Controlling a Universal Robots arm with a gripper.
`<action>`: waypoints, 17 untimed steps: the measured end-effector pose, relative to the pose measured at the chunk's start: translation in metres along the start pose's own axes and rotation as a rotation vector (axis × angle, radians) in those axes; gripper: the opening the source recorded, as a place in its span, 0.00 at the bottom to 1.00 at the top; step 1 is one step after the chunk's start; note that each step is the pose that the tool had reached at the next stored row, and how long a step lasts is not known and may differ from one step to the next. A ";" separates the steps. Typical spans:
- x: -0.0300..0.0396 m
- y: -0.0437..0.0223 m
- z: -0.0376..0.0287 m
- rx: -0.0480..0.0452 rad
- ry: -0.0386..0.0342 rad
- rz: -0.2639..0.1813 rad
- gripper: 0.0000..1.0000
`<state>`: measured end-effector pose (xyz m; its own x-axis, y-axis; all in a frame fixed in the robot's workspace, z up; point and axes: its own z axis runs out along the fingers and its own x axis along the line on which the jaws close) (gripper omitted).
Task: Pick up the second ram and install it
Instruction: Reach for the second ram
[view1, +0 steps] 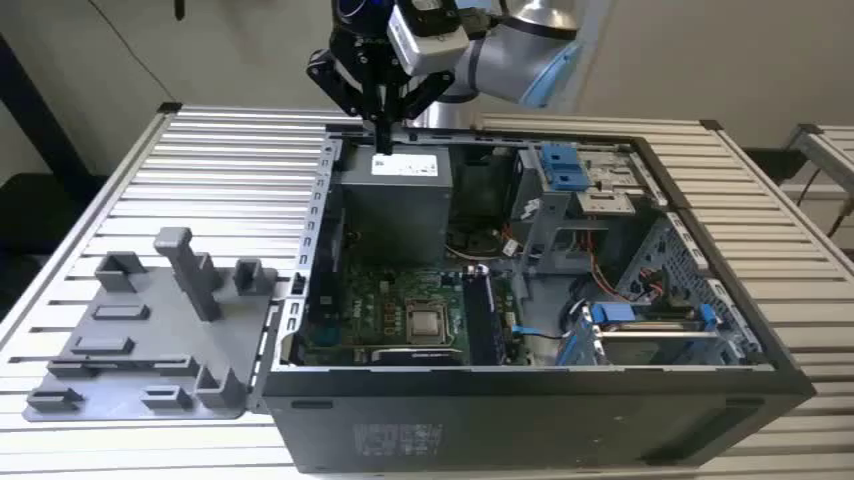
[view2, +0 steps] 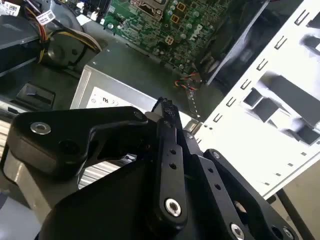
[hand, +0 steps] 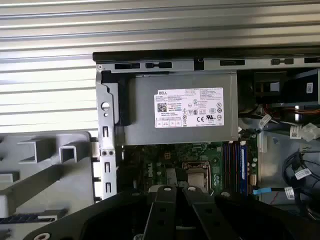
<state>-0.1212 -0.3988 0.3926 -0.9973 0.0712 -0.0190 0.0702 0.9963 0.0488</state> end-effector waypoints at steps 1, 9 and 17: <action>0.0000 0.0000 0.0000 0.0001 0.0001 0.000 0.11; 0.0000 0.0000 0.0000 0.0000 0.0000 0.000 0.11; 0.0037 -0.0003 -0.0002 0.0002 0.0001 0.000 0.11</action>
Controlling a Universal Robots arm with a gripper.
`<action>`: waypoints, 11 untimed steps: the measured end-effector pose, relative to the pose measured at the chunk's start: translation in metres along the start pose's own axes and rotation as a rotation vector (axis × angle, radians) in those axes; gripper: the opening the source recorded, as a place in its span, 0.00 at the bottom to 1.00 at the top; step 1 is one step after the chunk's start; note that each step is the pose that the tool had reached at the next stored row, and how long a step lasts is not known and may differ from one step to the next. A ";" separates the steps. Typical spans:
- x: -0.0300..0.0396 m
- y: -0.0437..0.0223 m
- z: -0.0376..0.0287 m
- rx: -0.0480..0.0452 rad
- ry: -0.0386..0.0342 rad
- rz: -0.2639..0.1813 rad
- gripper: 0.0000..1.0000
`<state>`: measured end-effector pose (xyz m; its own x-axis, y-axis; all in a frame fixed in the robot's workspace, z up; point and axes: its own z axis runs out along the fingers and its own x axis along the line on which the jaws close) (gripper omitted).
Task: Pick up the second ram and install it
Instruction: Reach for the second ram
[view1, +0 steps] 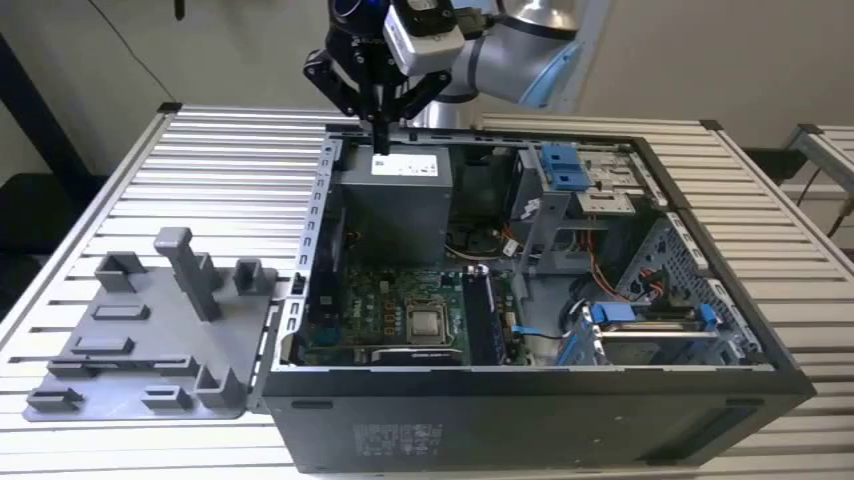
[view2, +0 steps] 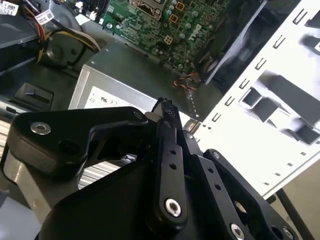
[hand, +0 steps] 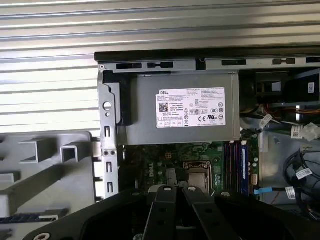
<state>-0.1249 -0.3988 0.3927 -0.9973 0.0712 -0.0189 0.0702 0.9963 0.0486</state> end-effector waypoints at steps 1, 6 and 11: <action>0.0013 -0.0001 0.0000 -0.0001 0.0000 0.000 0.11; 0.0079 -0.0007 -0.0001 -0.0001 0.0000 0.000 0.11; 0.0160 -0.0015 -0.0003 -0.0001 0.0000 0.000 0.11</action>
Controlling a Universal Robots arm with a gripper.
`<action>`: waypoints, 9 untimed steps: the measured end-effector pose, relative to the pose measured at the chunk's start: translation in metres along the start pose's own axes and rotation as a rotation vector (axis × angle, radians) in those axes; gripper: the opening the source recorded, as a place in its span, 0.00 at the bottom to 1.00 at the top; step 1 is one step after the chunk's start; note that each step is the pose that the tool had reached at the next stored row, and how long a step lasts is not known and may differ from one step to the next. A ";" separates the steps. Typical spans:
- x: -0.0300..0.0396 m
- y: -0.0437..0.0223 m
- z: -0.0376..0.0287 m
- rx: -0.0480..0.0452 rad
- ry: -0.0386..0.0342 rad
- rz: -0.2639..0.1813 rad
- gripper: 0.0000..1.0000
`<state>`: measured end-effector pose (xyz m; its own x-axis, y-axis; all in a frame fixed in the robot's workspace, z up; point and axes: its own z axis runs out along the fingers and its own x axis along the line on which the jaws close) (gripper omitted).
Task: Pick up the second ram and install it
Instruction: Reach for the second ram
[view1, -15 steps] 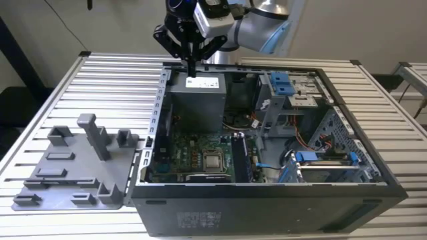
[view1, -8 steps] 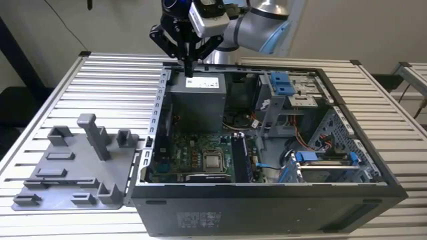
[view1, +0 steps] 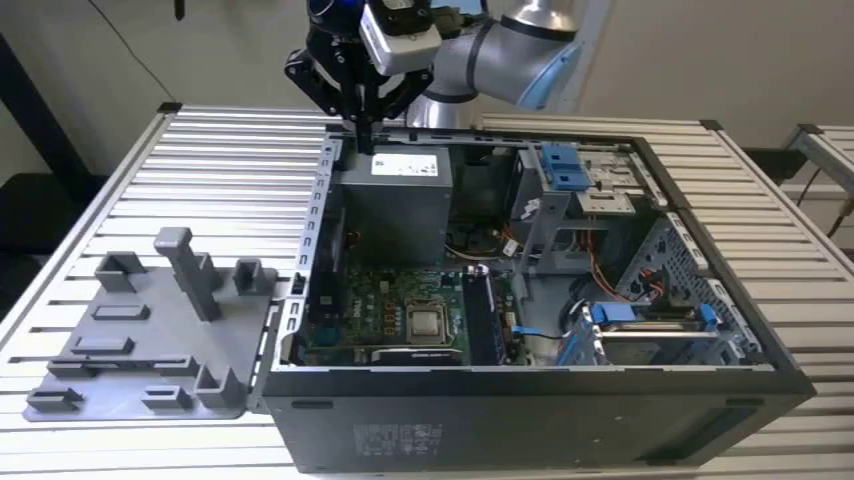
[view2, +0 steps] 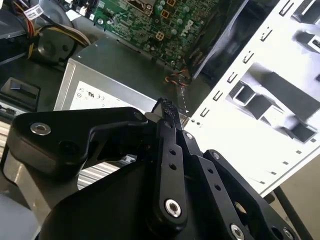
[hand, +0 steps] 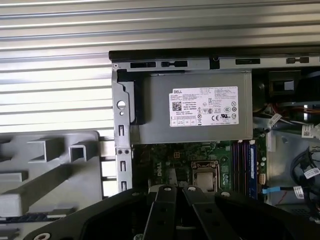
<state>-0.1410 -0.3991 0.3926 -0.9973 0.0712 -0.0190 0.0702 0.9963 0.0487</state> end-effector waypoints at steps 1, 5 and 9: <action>0.0017 -0.0002 0.0000 0.0000 0.0000 0.000 0.11; 0.0081 -0.0007 -0.0002 0.0000 0.0000 0.000 0.11; 0.0157 -0.0013 -0.0004 0.0000 0.0000 0.000 0.11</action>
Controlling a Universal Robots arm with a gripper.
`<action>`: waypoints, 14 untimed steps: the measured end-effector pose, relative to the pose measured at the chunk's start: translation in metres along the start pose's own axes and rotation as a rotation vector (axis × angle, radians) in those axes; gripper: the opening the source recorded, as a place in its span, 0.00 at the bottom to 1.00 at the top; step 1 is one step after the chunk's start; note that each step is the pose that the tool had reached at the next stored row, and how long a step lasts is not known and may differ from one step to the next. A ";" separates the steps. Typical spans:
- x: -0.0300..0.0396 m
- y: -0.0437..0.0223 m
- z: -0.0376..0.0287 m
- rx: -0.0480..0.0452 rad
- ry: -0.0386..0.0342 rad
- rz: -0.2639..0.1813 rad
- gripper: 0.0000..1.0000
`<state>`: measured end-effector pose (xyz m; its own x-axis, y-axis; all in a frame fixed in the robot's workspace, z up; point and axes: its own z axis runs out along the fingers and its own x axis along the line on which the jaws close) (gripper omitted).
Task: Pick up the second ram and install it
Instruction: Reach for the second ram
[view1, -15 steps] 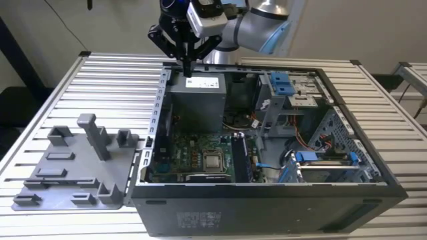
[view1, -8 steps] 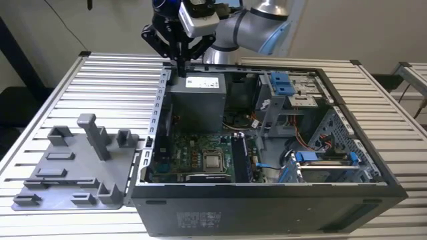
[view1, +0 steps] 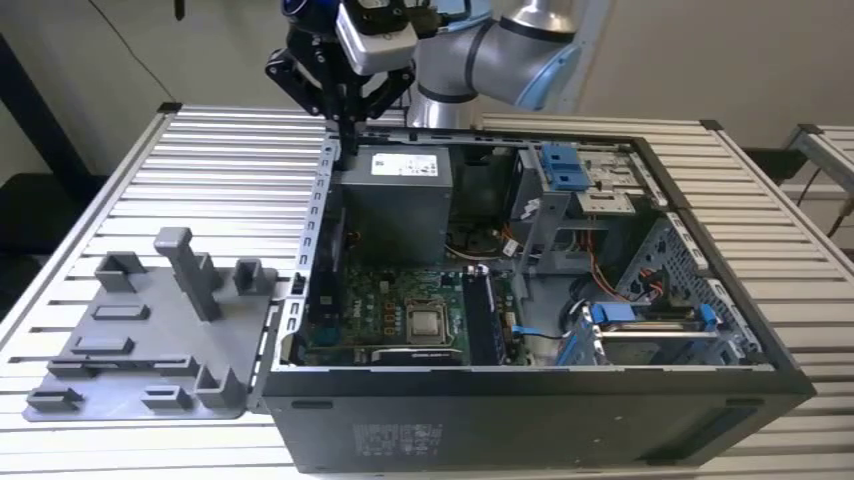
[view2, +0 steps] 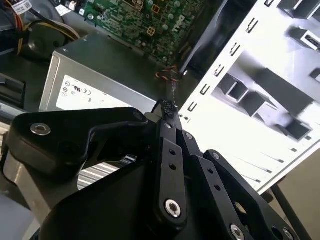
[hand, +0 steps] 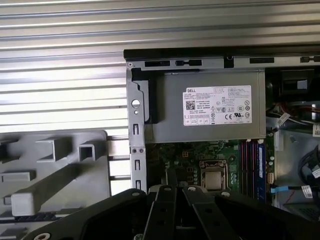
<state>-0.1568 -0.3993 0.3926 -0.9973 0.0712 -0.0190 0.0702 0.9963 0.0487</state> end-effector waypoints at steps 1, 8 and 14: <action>0.0019 -0.0002 0.0000 0.0000 0.0000 0.000 0.11; 0.0151 -0.0013 -0.0003 -0.0001 0.0000 0.000 0.11; 0.0256 -0.0023 -0.0006 0.0000 0.0000 0.000 0.11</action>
<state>-0.1825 -0.3998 0.3926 -0.9973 0.0712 -0.0190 0.0702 0.9963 0.0487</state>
